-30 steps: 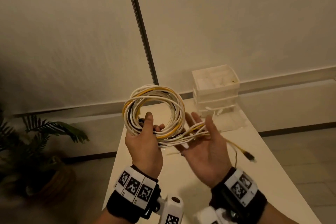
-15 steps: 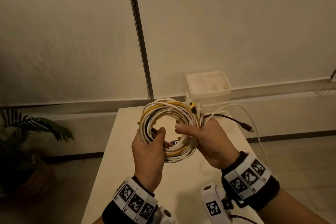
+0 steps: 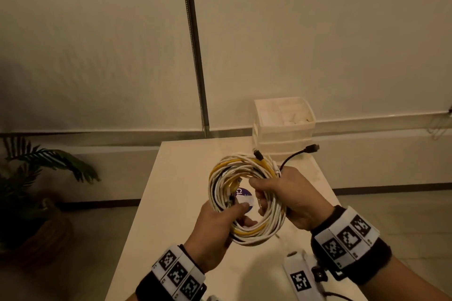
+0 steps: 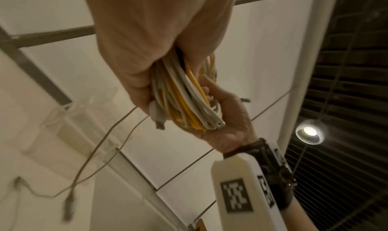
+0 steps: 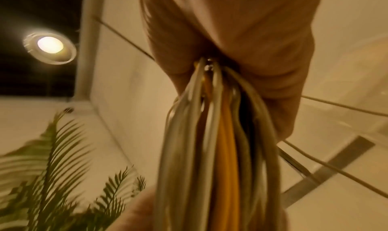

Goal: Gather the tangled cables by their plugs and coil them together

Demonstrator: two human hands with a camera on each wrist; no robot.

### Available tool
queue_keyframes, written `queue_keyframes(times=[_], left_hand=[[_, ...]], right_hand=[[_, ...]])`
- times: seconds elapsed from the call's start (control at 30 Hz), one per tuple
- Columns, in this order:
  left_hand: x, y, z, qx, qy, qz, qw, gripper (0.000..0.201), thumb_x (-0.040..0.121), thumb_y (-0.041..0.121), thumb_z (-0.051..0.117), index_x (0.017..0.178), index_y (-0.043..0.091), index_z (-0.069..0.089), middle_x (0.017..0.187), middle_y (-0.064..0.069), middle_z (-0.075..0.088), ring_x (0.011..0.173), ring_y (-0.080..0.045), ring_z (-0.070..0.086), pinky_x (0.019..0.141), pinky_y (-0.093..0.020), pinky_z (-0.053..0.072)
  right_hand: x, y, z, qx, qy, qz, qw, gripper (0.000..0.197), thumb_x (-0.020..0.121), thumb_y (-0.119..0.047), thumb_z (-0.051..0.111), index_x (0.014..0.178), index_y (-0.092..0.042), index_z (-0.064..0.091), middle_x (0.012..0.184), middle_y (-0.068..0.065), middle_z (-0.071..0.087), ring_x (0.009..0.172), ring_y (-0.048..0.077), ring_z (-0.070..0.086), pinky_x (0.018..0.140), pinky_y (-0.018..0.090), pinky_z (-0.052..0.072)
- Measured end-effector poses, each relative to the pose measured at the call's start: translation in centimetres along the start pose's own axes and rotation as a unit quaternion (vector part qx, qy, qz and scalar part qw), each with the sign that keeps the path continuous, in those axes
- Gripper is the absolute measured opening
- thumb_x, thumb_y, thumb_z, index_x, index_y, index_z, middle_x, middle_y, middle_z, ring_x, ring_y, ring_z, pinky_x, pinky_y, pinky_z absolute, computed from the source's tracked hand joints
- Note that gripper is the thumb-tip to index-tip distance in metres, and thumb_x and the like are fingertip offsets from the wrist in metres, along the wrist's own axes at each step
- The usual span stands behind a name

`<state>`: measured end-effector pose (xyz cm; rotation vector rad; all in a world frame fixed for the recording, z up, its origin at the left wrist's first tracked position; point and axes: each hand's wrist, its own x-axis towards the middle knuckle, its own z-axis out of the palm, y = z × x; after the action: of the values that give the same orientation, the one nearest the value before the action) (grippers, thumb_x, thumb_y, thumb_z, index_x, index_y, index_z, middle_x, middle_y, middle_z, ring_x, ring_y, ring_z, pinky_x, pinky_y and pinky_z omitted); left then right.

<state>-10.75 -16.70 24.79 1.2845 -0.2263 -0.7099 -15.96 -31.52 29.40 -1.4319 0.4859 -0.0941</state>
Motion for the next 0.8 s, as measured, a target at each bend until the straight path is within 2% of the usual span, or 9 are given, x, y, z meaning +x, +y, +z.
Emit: queue_keyframes(times=[0.1,0.2,0.27,0.4,0.5,0.63,0.7,0.73,0.8], left_hand=[[-0.2,-1.8,0.3,-0.058,0.004,-0.051,0.997,0.023,0.088,0.0,0.066,0.109,0.006,0.069,0.091,-0.019,0.069,0.077,-0.028,0.067,0.071,-0.04,0.055],[-0.2,-3.1,1.0,-0.11,0.004,-0.095,0.989,0.033,0.085,0.005,0.071,0.117,0.004,0.066,0.093,-0.022,0.067,0.086,-0.034,0.068,0.075,-0.043,0.056],[0.2,-3.2,1.3,-0.147,0.038,-0.087,0.985,0.03,0.086,0.006,0.07,0.115,0.002,0.065,0.089,-0.02,0.067,0.08,-0.031,0.07,0.073,-0.041,0.056],[1.2,-2.1,2.1,-0.181,0.131,-0.025,0.974,0.01,0.089,0.009,0.068,0.098,0.004,0.068,0.079,-0.015,0.066,0.071,-0.027,0.069,0.072,-0.039,0.057],[1.8,-1.2,2.5,-0.208,0.178,0.011,0.962,0.008,0.091,0.01,0.066,0.091,0.004,0.061,0.067,-0.013,0.058,0.06,-0.023,0.06,0.059,-0.033,0.055],[2.1,-0.9,3.2,-0.246,0.214,0.018,0.945,0.003,0.092,0.006,0.063,0.092,0.006,0.06,0.053,-0.004,0.05,0.05,-0.017,0.05,0.05,-0.028,0.052],[1.9,-0.9,3.4,-0.257,0.223,0.018,0.94,0.004,0.091,0.004,0.063,0.091,0.007,0.06,0.052,-0.001,0.049,0.046,-0.015,0.048,0.048,-0.027,0.051],[1.9,-0.9,3.5,-0.261,0.226,0.016,0.938,0.006,0.091,0.003,0.063,0.089,0.007,0.059,0.051,-0.001,0.048,0.044,-0.014,0.046,0.049,-0.028,0.051],[2.1,-0.5,3.2,-0.27,0.235,0.007,0.934,0.014,0.092,0.002,0.062,0.081,0.008,0.055,0.048,0.0,0.045,0.039,-0.014,0.044,0.05,-0.028,0.048]], right_hand=[[0.0,0.0,0.3,-0.105,0.01,-0.051,0.993,0.016,0.083,-0.008,0.067,0.069,-0.003,0.06,0.052,0.012,0.048,0.044,0.023,0.045,0.05,0.034,0.046],[0.1,-0.3,0.4,-0.16,0.014,-0.066,0.985,0.015,0.078,-0.012,0.069,0.072,-0.007,0.055,0.057,0.012,0.041,0.047,0.023,0.043,0.052,0.035,0.041],[0.0,-0.4,0.4,-0.173,0.025,-0.074,0.982,0.017,0.079,-0.012,0.069,0.069,-0.008,0.056,0.054,0.01,0.045,0.045,0.021,0.046,0.053,0.035,0.043],[-0.4,-0.6,0.0,-0.088,0.037,-0.101,0.99,0.007,0.083,-0.006,0.068,0.081,0.001,0.066,0.062,0.012,0.059,0.054,0.025,0.057,0.052,0.032,0.05],[-0.3,-0.3,-0.3,-0.024,0.052,-0.097,0.994,0.014,0.08,-0.004,0.07,0.092,0.003,0.068,0.075,0.021,0.067,0.066,0.03,0.066,0.061,0.034,0.056],[-0.2,0.3,-0.6,0.011,0.058,-0.106,0.993,0.009,0.08,-0.003,0.071,0.089,-0.005,0.072,0.07,0.009,0.072,0.063,0.017,0.069,0.055,0.021,0.053],[-0.3,0.4,-0.7,0.058,0.042,-0.1,0.992,0.013,0.079,-0.002,0.07,0.092,-0.006,0.071,0.071,0.008,0.072,0.063,0.016,0.07,0.055,0.021,0.053],[-0.5,0.5,-0.8,0.093,0.025,-0.1,0.99,0.019,0.077,-0.005,0.072,0.096,-0.006,0.07,0.078,0.01,0.073,0.07,0.019,0.071,0.059,0.024,0.055],[-0.5,1.2,-1.5,0.191,-0.003,-0.103,0.976,0.05,0.07,-0.018,0.08,0.114,-0.001,0.063,0.106,0.019,0.07,0.099,0.03,0.068,0.084,0.038,0.057]])
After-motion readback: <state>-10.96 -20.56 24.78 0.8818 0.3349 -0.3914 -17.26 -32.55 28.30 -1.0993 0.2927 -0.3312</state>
